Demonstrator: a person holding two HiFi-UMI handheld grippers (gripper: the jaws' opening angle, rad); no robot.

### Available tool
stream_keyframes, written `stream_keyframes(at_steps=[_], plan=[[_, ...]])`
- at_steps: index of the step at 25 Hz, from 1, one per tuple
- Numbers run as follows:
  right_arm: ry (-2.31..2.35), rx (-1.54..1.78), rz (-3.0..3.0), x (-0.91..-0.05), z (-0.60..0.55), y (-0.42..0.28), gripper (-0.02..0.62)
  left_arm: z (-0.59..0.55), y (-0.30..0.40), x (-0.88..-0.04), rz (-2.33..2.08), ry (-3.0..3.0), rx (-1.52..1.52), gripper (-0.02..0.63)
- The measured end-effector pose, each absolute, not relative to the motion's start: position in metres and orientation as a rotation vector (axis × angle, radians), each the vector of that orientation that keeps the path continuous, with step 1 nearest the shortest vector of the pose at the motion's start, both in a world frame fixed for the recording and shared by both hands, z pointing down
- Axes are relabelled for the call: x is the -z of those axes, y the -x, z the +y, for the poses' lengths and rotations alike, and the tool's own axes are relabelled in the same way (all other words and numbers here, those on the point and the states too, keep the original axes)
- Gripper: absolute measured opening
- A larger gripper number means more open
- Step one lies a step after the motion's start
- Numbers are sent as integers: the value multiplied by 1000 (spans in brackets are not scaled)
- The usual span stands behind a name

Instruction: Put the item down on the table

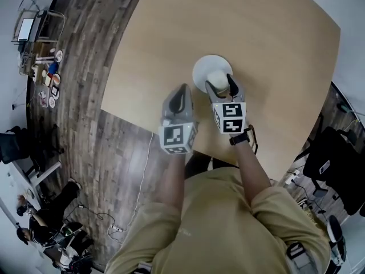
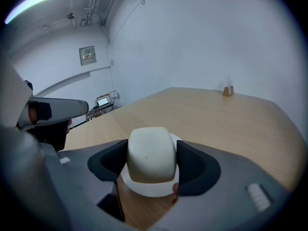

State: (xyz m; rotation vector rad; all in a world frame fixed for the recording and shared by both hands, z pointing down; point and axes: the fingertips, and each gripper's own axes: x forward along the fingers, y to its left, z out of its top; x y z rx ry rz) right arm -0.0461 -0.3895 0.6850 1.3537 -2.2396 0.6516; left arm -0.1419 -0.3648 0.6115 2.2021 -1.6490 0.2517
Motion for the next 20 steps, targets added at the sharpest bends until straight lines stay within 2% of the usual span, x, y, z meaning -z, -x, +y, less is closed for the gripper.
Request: stream_keyframes(at_steps=[5,12,20], plan=[[-1308,-640,-2213,-711,-405,53,318,-376,144,-631,-1638,-2171,-271,2],[-1215,-418,-2128,-732,-414,58,319,-375,135,-648,-1616,-2163,-294,2],[-1251,-493,-2206,-721,-418,64,310,-361,139,-643,-1621,-2136,-294,2]])
